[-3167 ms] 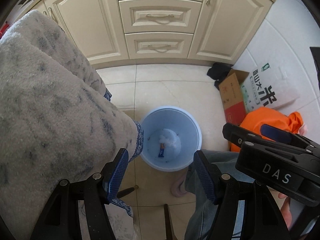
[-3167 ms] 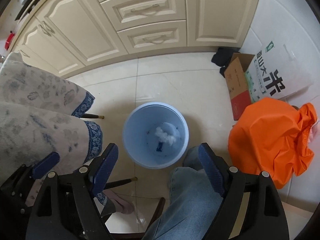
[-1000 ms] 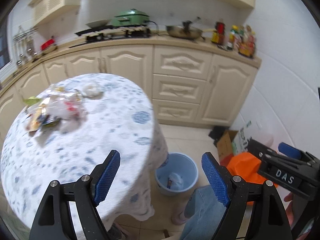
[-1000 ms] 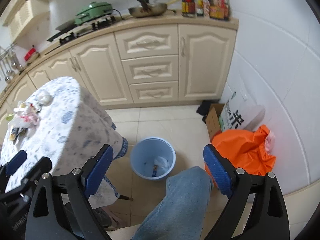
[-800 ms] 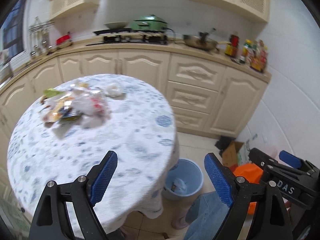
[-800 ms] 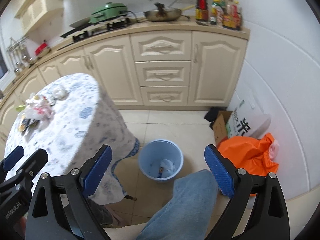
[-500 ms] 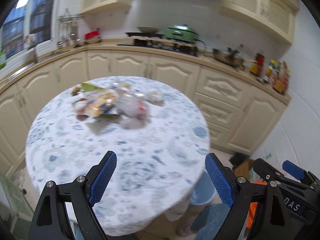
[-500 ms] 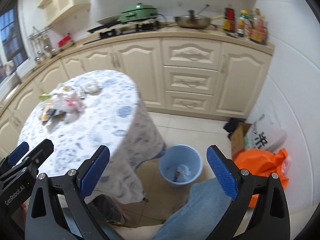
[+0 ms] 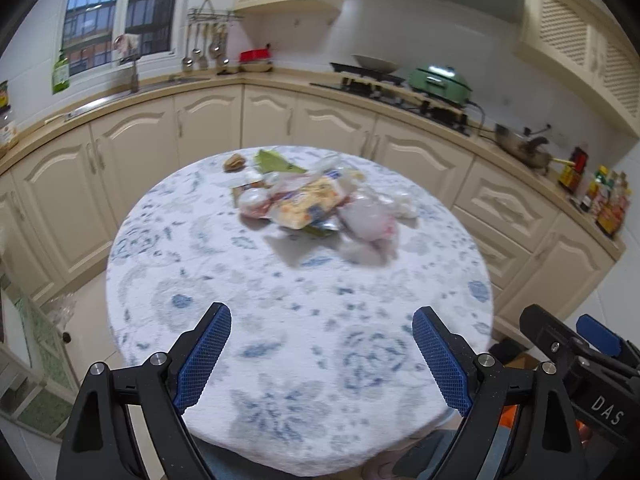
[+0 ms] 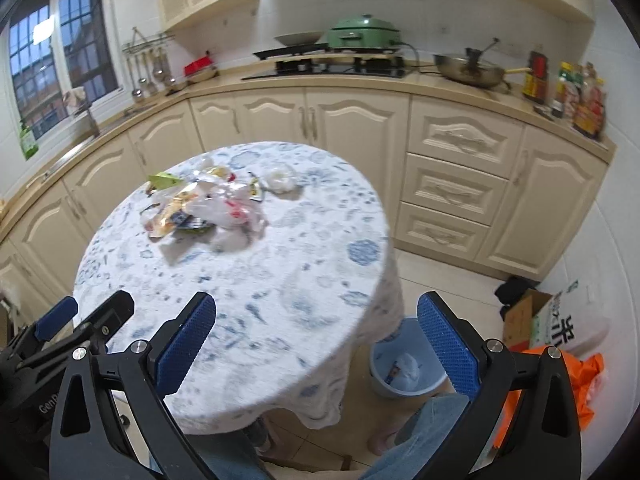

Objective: Collect trash
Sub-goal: 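Grasp the clear bag with red print using the right tool, then grasp the long snack packet with the left tool while the right tool lifts the bag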

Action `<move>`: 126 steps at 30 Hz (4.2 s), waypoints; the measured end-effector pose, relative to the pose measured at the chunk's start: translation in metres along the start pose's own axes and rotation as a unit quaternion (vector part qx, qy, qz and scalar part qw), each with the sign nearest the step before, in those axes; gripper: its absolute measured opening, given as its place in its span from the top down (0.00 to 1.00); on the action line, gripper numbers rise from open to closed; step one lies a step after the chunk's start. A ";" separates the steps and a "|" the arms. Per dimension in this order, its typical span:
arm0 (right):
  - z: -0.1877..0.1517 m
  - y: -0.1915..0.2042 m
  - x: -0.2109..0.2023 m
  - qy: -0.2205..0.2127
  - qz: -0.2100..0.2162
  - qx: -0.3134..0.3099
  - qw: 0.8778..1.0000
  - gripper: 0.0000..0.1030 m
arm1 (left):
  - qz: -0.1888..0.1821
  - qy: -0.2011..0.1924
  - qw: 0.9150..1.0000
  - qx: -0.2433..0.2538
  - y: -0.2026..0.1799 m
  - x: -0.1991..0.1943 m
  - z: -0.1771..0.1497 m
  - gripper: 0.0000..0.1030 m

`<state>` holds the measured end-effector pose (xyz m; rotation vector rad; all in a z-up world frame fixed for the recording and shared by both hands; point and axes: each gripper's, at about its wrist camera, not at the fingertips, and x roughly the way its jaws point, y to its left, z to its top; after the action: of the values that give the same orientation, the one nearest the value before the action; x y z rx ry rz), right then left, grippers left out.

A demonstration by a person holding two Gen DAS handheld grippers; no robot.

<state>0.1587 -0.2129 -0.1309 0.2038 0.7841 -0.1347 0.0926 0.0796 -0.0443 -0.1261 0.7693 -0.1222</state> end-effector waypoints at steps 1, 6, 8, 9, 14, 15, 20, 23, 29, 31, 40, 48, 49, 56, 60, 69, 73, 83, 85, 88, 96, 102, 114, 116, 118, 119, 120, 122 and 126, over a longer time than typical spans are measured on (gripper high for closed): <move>0.002 0.004 0.004 0.003 0.003 -0.003 1.000 0.01 | 0.004 0.003 1.000 -0.005 0.004 0.002 0.002 0.14; 0.008 0.014 0.022 0.019 0.016 -0.008 1.000 0.01 | 0.025 0.017 0.999 -0.018 0.018 0.021 0.013 0.14; 0.010 0.017 0.029 0.024 0.021 -0.008 0.999 0.01 | 0.035 0.020 0.999 -0.022 0.024 0.029 0.014 0.14; 0.011 0.019 0.033 0.027 0.023 -0.009 0.999 0.01 | 0.041 0.021 0.999 -0.024 0.026 0.033 0.015 0.14; 0.016 0.025 0.048 0.039 0.027 -0.015 0.999 0.01 | 0.041 0.036 0.998 -0.033 0.036 0.054 0.020 0.14; 0.017 0.026 0.052 0.042 0.028 -0.015 0.999 0.01 | 0.041 0.039 0.998 -0.034 0.037 0.058 0.021 0.14; 0.022 0.032 0.063 0.049 0.031 -0.014 0.998 0.01 | 0.046 0.041 0.997 -0.037 0.046 0.069 0.025 0.14; 0.026 0.037 0.073 0.058 0.029 -0.018 0.998 0.01 | 0.045 0.048 0.997 -0.037 0.050 0.078 0.029 0.14; 0.035 0.047 0.091 0.075 0.028 -0.019 0.997 0.01 | 0.033 0.071 0.996 -0.049 0.058 0.100 0.038 0.14; 0.039 0.049 0.096 0.078 0.023 -0.022 0.996 0.01 | 0.026 0.074 0.996 -0.048 0.059 0.106 0.043 0.14; 0.066 0.063 0.131 0.097 0.013 -0.043 0.994 0.01 | 0.017 0.075 0.997 -0.018 0.062 0.134 0.081 0.14; 0.091 0.090 0.185 0.127 0.017 -0.080 0.989 0.01 | 0.032 0.080 0.996 0.019 0.063 0.171 0.119 0.13; 0.094 0.094 0.193 0.130 0.023 -0.086 0.987 0.01 | 0.031 0.082 0.996 0.020 0.063 0.178 0.124 0.13; 0.102 0.100 0.240 0.169 0.069 -0.082 0.980 0.14 | 0.027 0.110 0.993 0.045 0.054 0.223 0.145 0.13; 0.099 0.087 0.243 0.186 0.102 -0.070 0.975 0.48 | 0.028 0.130 0.989 0.057 0.043 0.248 0.154 0.13; 0.081 0.050 0.221 0.170 0.098 -0.066 0.978 0.52 | 0.002 0.167 0.981 0.103 0.005 0.298 0.157 0.18; 0.076 0.037 0.212 0.171 0.087 -0.065 0.979 0.52 | -0.035 0.157 0.980 0.121 -0.002 0.299 0.150 0.60; 0.057 0.025 0.183 0.170 0.090 -0.051 0.980 0.52 | -0.061 0.136 0.985 0.082 0.018 0.250 0.126 0.75; 0.050 0.026 0.175 0.171 0.092 -0.052 0.980 0.52 | -0.071 0.137 0.985 0.077 0.021 0.235 0.114 0.75; 0.038 0.031 0.164 0.171 0.088 -0.072 0.979 0.52 | -0.103 0.165 0.979 0.053 0.034 0.224 0.096 0.74; 0.014 0.039 0.158 0.161 0.074 -0.105 0.979 0.20 | -0.078 0.177 0.981 0.026 0.055 0.210 0.059 0.70; 0.013 0.041 0.170 0.151 0.063 -0.089 0.982 0.04 | -0.031 0.181 0.983 0.025 0.041 0.213 0.052 0.40; 0.012 0.038 0.161 0.111 0.082 -0.075 0.988 0.46 | -0.007 0.134 0.989 0.065 0.011 0.224 0.047 0.76; 0.012 0.034 0.161 0.112 0.084 -0.067 0.988 0.46 | -0.014 0.135 0.988 0.077 0.003 0.223 0.045 0.76; 0.012 0.030 0.159 0.112 0.081 -0.061 0.988 0.46 | -0.021 0.136 0.987 0.086 -0.004 0.222 0.044 0.76; 0.012 0.027 0.159 0.112 0.079 -0.058 0.989 0.46 | -0.021 0.135 0.987 0.088 -0.007 0.222 0.044 0.76; 0.012 0.024 0.157 0.112 0.079 -0.057 0.989 0.46 | -0.022 0.134 0.986 0.092 -0.010 0.222 0.044 0.76; 0.011 0.017 0.155 0.112 0.079 -0.047 0.989 0.47 | -0.028 0.133 0.986 0.100 -0.018 0.221 0.044 0.76; 0.011 -0.002 0.150 0.109 0.070 -0.030 0.991 0.47 | -0.039 0.132 0.984 0.114 -0.037 0.221 0.046 0.76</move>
<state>0.2708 -0.2239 -0.2307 0.2184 0.9875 0.0440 0.2798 0.0122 -0.1575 0.0800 1.0092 -0.3041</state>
